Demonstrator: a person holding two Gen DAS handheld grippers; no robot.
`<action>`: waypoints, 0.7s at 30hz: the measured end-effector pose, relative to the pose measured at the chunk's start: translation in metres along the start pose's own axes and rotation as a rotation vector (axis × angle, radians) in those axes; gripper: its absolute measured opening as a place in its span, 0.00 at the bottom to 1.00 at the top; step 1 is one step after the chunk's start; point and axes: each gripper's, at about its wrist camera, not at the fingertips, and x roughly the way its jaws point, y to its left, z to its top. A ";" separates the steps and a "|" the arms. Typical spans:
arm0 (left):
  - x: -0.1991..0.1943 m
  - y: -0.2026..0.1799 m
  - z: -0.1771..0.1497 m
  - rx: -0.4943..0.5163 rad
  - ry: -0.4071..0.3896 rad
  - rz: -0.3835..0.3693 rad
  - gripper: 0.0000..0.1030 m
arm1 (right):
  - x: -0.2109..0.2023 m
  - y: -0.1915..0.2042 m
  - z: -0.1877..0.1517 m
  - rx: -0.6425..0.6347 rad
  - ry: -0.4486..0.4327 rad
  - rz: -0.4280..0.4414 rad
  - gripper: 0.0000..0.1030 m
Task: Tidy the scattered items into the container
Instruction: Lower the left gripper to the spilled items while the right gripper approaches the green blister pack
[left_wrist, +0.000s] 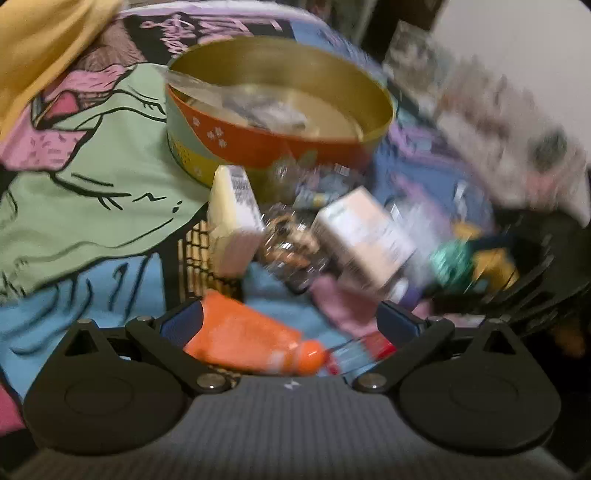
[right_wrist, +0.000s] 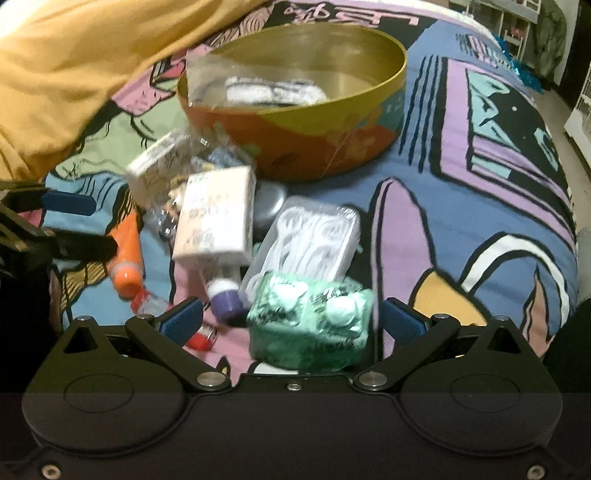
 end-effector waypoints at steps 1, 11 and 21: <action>0.002 0.001 0.001 0.030 0.021 -0.002 1.00 | 0.001 0.001 -0.001 0.003 0.006 -0.003 1.00; 0.035 0.018 0.006 0.241 0.251 -0.097 1.00 | 0.008 -0.009 -0.003 0.065 0.047 0.007 0.91; 0.056 0.024 0.013 0.248 0.309 -0.122 1.00 | 0.010 -0.012 -0.003 0.083 0.045 0.015 0.71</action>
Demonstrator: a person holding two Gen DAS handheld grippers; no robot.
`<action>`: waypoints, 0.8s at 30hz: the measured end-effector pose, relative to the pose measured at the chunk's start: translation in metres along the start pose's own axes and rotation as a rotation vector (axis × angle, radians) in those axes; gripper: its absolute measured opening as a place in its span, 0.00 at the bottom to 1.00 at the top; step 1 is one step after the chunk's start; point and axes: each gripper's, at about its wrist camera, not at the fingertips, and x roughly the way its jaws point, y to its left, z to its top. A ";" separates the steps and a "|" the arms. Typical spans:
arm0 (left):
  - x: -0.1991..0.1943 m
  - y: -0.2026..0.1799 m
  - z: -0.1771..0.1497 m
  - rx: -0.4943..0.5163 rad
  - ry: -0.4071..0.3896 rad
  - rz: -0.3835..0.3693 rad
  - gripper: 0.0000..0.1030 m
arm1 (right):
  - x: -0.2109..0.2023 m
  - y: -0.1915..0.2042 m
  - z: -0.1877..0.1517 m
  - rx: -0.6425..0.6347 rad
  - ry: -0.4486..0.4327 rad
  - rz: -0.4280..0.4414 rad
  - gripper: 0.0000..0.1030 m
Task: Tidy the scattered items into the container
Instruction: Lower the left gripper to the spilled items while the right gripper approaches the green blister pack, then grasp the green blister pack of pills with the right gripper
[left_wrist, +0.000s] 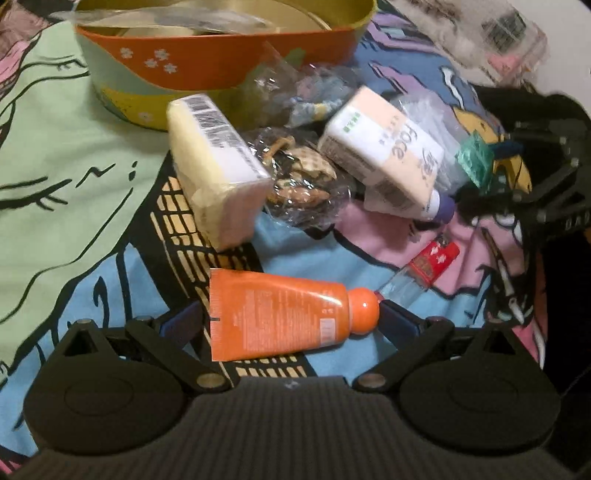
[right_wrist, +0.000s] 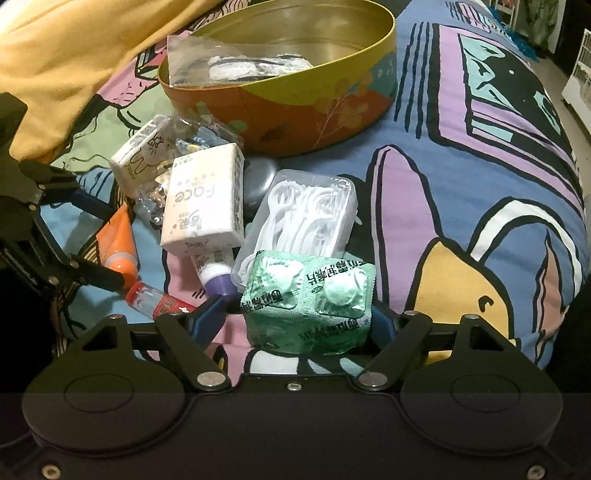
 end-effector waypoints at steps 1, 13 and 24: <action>0.001 -0.002 0.000 0.016 0.010 0.010 1.00 | -0.001 0.000 0.000 0.003 -0.006 -0.001 0.65; 0.008 -0.025 0.001 0.019 -0.012 0.148 0.91 | -0.004 -0.001 0.001 0.009 -0.038 -0.006 0.62; -0.022 -0.027 -0.015 -0.204 -0.218 0.076 0.91 | -0.009 -0.006 0.001 0.032 -0.067 0.005 0.62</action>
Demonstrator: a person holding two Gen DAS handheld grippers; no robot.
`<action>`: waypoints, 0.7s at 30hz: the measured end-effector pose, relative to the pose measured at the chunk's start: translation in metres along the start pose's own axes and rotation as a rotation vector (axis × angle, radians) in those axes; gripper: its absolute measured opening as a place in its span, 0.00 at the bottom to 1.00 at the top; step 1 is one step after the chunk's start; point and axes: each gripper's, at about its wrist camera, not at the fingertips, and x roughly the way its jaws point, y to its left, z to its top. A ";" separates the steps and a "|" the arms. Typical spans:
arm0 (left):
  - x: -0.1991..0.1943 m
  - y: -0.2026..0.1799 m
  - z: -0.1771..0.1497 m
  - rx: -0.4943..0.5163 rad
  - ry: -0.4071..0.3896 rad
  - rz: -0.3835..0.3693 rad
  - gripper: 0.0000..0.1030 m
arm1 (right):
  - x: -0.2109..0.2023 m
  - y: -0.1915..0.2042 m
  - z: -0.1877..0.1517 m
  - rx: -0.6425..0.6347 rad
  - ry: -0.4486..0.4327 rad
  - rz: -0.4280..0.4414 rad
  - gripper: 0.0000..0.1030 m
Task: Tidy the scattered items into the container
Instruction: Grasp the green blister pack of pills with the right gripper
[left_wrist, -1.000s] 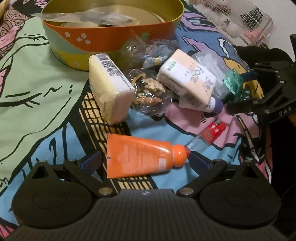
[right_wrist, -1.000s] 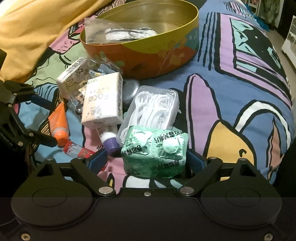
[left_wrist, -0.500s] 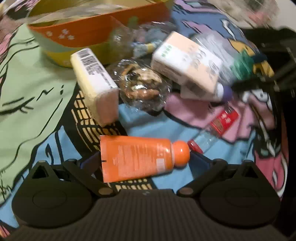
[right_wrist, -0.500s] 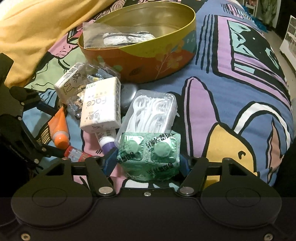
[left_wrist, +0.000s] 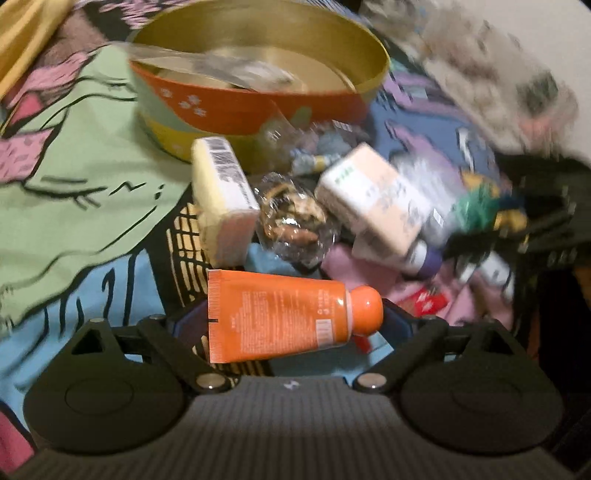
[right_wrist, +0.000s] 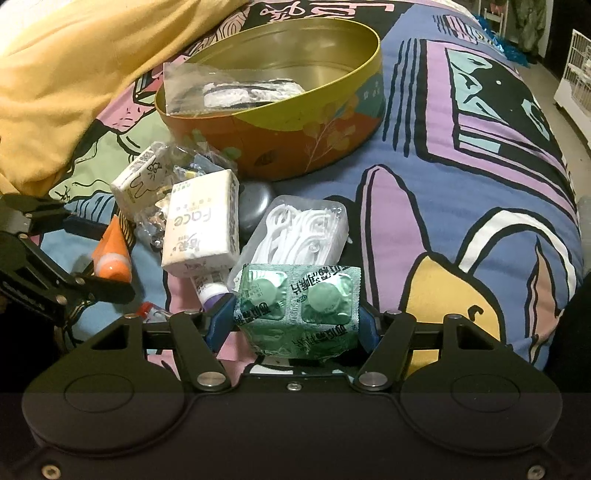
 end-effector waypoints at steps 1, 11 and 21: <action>-0.006 0.006 -0.002 -0.046 -0.025 -0.014 0.91 | -0.001 -0.001 0.000 0.004 -0.006 0.000 0.62; -0.023 0.015 -0.018 -0.316 -0.239 0.059 0.91 | -0.011 -0.004 0.005 0.030 -0.041 -0.035 0.62; -0.022 0.022 -0.021 -0.384 -0.314 0.139 0.91 | -0.025 -0.005 0.008 0.047 -0.068 -0.047 0.62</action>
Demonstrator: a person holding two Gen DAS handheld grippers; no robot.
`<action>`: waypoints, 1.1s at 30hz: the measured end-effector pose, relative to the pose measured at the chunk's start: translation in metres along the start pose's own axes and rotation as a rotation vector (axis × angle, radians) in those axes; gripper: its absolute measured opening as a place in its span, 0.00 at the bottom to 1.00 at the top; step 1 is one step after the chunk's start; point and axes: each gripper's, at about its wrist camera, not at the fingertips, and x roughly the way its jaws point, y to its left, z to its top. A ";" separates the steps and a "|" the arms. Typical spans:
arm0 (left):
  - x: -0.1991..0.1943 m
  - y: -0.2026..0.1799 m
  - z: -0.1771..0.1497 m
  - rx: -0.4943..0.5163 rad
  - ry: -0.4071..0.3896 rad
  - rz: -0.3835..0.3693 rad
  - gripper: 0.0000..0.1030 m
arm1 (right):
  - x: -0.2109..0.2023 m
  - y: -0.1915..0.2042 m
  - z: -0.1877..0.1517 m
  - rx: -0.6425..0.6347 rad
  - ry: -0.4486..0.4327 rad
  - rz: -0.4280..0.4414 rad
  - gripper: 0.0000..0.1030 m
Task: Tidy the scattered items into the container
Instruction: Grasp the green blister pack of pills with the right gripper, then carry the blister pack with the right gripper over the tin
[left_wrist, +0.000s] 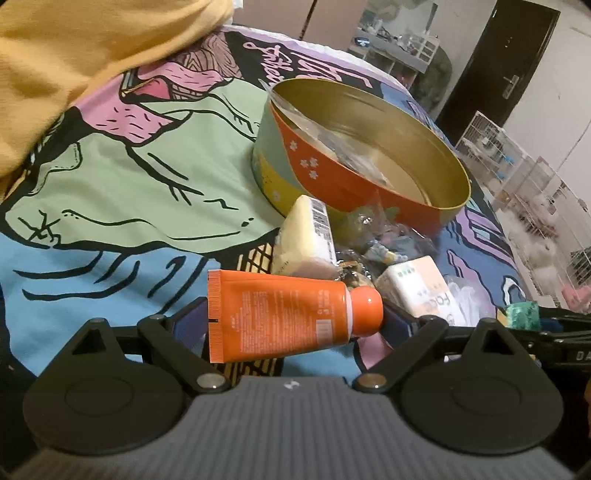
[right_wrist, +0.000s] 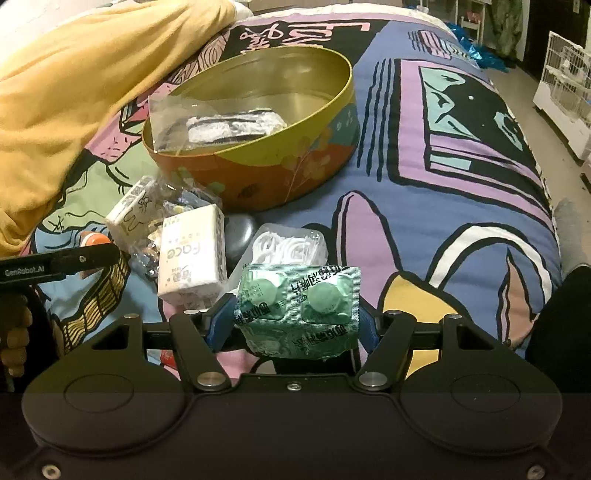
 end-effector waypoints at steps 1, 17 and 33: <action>0.000 0.000 -0.001 -0.001 -0.002 0.004 0.91 | -0.002 0.000 0.001 0.000 -0.005 -0.002 0.62; -0.002 0.001 -0.004 -0.027 -0.038 0.065 0.91 | -0.024 0.008 0.012 -0.046 -0.047 -0.048 0.62; -0.006 0.002 -0.003 -0.030 -0.053 0.098 0.91 | -0.034 0.021 0.027 -0.081 -0.071 -0.083 0.62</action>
